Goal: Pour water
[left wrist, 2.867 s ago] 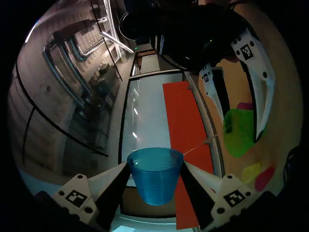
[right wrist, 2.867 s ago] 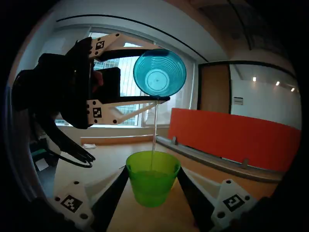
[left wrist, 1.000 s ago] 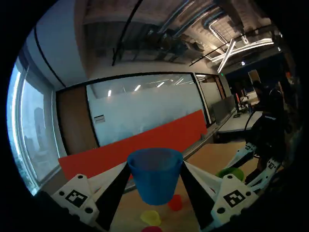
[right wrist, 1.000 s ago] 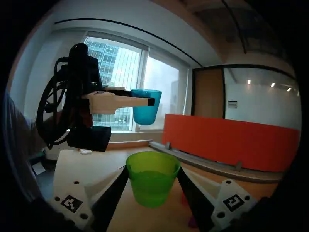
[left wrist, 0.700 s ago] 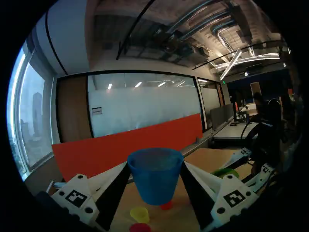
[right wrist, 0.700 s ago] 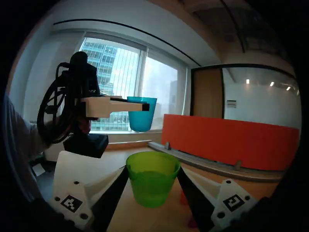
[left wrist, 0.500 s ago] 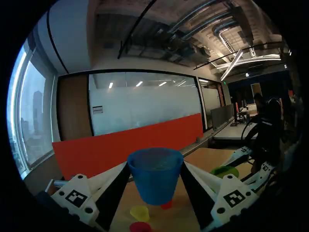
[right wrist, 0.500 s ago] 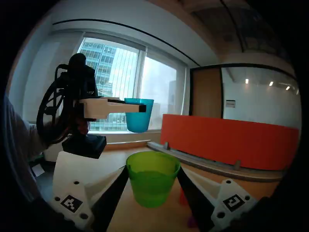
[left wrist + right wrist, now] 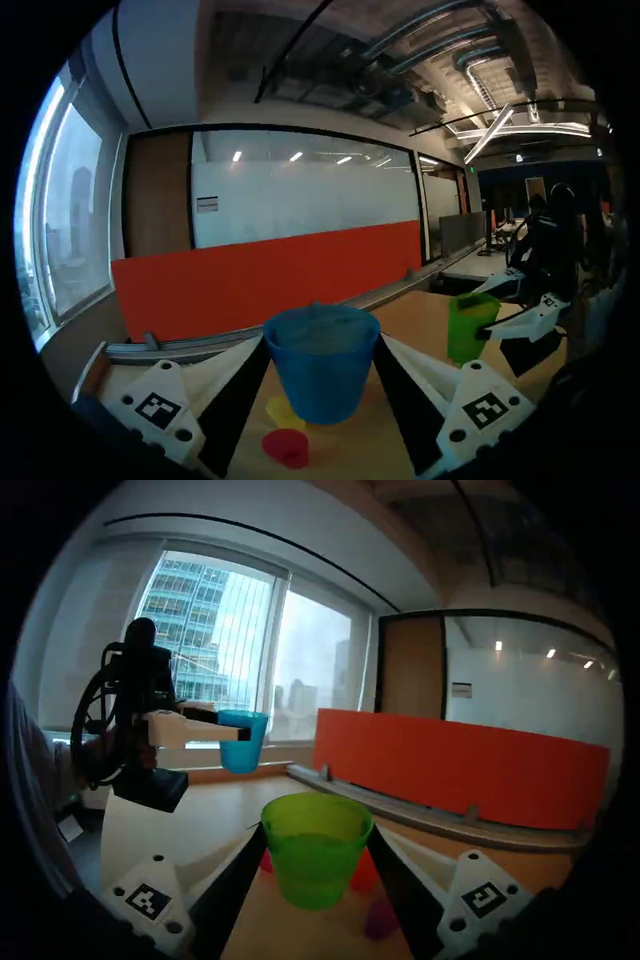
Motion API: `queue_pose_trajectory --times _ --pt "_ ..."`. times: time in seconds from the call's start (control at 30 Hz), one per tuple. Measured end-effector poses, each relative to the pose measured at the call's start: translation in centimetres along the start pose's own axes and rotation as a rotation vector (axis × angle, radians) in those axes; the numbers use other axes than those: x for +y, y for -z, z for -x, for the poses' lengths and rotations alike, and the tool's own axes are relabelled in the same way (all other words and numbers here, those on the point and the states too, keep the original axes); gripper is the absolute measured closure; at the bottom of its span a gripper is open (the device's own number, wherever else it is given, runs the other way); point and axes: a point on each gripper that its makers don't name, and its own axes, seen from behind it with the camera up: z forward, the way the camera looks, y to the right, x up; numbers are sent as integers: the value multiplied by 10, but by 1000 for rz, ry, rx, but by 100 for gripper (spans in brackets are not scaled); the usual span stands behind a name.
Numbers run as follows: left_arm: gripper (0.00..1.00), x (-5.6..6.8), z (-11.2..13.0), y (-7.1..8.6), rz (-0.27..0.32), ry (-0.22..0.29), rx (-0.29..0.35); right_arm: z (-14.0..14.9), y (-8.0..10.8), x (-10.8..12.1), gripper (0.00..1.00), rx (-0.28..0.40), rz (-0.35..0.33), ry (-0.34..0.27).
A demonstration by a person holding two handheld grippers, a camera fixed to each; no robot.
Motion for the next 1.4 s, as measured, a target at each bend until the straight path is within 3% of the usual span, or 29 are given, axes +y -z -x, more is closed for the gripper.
queue_pose_trajectory --times 0.67,0.9,1.4 --pt "14 -3 56 35 -24 24 -49 9 47 49 9 -21 117 -8" --pt "14 -1 66 35 -19 29 -70 12 54 59 9 -24 138 -14" --pt "14 12 84 31 21 15 -115 25 54 57 9 -69 114 -10"
